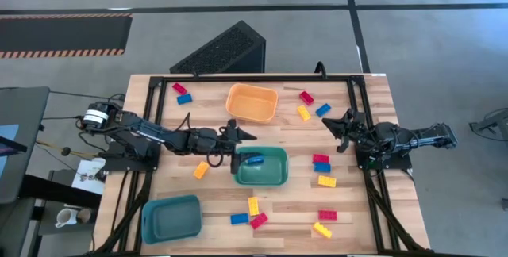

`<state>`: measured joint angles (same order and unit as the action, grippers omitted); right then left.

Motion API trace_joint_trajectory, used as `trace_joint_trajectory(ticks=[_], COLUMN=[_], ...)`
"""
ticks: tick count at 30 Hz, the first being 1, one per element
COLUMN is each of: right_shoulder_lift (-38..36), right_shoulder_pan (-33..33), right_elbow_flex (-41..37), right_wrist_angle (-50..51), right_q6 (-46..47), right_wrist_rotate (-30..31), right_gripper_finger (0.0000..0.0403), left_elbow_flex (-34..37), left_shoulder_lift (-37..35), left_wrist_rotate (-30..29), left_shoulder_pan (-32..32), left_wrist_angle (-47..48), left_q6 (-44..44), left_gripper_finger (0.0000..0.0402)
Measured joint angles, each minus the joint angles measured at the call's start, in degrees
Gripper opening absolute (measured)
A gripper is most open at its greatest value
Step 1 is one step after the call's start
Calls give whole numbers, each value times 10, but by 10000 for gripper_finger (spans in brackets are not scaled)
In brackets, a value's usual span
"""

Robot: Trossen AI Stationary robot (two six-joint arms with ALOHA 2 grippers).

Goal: Sort & place blocks by color
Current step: Put the yellow game piece into the yellow bin

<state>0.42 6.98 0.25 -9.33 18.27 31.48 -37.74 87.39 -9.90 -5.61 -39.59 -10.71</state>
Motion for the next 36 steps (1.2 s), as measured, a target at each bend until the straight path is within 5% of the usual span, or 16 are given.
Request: trace_joint_trajectory(ticks=[30,36], right_shoulder_lift=[12,14], right_shoulder_pan=[-1,-1], right_elbow_flex=[1,14], right_wrist_angle=[42,65], right_q6=[72,72], right_wrist_rotate=[23,31], right_gripper_finger=[35,35], left_elbow_flex=[0,0], left_shoulder_lift=[-2,-69], left_wrist_rotate=[-10,-4], left_shoulder_pan=[0,0], left_wrist_angle=[-44,10], left_q6=[-24,-5], left_gripper_finger=[261,261])
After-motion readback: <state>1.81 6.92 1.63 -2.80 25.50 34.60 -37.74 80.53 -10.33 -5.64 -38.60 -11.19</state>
